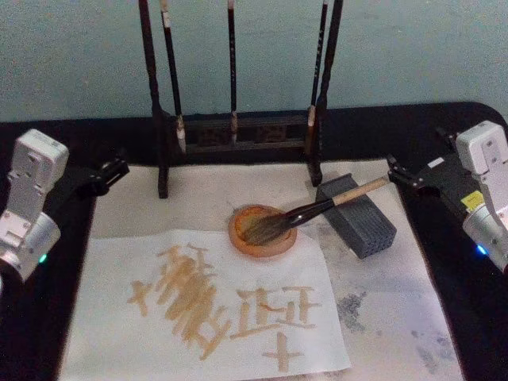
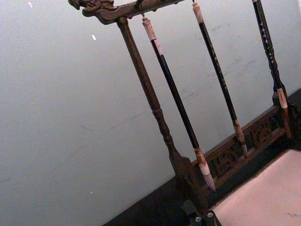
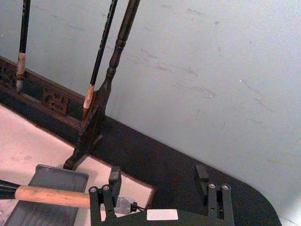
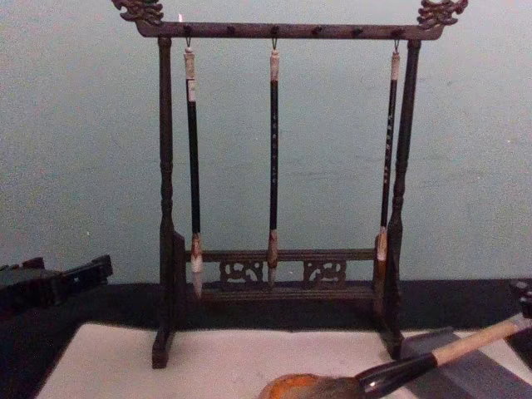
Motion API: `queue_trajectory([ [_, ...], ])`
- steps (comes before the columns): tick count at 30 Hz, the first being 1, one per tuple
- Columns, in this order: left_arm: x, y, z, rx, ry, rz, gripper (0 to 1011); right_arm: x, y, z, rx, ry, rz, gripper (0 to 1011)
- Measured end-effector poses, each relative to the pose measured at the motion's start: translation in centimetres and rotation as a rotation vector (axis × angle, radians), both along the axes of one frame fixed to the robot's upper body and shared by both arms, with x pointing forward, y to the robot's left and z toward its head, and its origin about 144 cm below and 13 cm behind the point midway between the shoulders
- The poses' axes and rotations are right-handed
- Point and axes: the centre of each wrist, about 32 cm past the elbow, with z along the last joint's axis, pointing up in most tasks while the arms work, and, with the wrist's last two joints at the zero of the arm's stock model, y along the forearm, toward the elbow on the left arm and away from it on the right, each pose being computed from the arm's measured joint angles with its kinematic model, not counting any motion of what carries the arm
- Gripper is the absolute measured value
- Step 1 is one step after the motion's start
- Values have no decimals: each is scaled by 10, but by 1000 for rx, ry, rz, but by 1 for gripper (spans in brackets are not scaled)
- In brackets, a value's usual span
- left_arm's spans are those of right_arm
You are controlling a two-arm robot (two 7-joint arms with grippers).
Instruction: Pick up the brush from the inkstone, write on the paper, then place the brush back to its original position.
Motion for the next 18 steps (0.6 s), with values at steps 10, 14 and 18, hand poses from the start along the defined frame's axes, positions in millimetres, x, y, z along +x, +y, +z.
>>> queue_trajectory([
  [10,0,0,0,0,0,0,1002,0,0,0,0,0,0,1001],
  [14,0,0,0,0,0,0,1002,0,0,0,0,0,0,1001],
  [18,0,0,0,0,0,0,1002,0,0,0,0,0,0,1001],
])
